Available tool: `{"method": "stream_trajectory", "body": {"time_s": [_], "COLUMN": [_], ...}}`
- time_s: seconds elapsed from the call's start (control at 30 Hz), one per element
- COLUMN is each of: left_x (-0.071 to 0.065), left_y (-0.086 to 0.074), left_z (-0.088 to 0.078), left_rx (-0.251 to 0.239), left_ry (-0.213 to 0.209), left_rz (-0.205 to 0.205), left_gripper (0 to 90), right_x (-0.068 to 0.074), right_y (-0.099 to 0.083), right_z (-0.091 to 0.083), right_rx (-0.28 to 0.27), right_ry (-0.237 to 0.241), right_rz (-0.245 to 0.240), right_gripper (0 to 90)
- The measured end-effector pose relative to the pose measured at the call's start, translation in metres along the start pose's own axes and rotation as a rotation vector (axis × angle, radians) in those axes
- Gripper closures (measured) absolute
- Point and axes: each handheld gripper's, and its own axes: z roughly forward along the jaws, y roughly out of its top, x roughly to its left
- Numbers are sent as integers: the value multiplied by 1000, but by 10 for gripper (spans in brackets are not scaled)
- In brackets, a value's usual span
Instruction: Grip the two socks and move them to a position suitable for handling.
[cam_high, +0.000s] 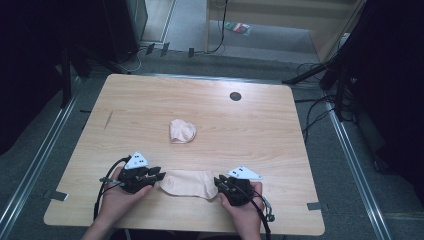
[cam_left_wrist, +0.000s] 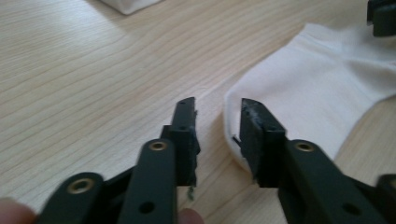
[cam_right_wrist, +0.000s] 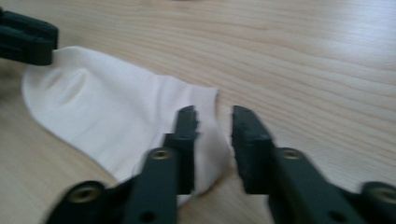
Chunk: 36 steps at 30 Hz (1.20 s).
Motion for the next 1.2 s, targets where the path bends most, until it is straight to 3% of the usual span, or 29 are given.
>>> {"method": "stream_trajectory", "body": {"time_s": [0.1,0.23,0.27,0.4,0.5,0.53,0.57,0.6,0.7,0.87,1.0,1.1,1.17,1.2], "left_x": [3,1,-1,-3,-6,-8,-8,-8,-8,-4,0,5,2,-2], "left_y": [1,2,1,-4,-6,-7,-7,-7,-7,-7,-8,-9,-8,-8], "left_z": [-10,-14,-11,-3,1,4,4,5,3,-1,-6,-8,-7,-6], "left_rx": [-33,-32,-1,43,57,71,71,75,74,90,99,100,104,97], "left_ry": [-31,-26,-19,-30,-24,-20,-20,-15,-13,-22,2,-22,-63,-59], "left_rz": [-54,-89,-103,-118,-109,-96,-96,-88,-75,-55,-36,-45,-8,10], "left_gripper": [638,630,625,632,704,745,807,850,900,900,900,900,900,900], "right_x": [-6,-9,-9,-3,-1,-1,-1,-1,-1,-6,-10,-11,-11,-10], "right_y": [2,1,-1,-3,-4,-5,-5,-6,-5,-2,1,2,2,2], "right_z": [-5,-4,-1,4,7,9,9,9,8,8,5,4,4,4], "right_rx": [-34,-26,-8,26,40,66,66,75,78,90,86,85,81,81], "right_ry": [-11,-6,-3,15,19,16,16,23,30,9,-23,-25,-23,-13], "right_rz": [37,45,47,40,25,16,16,6,-2,-41,-50,-53,-52,-51], "right_gripper": [679,676,670,666,707,777,777,863,894,900,900,900,900,900]}}
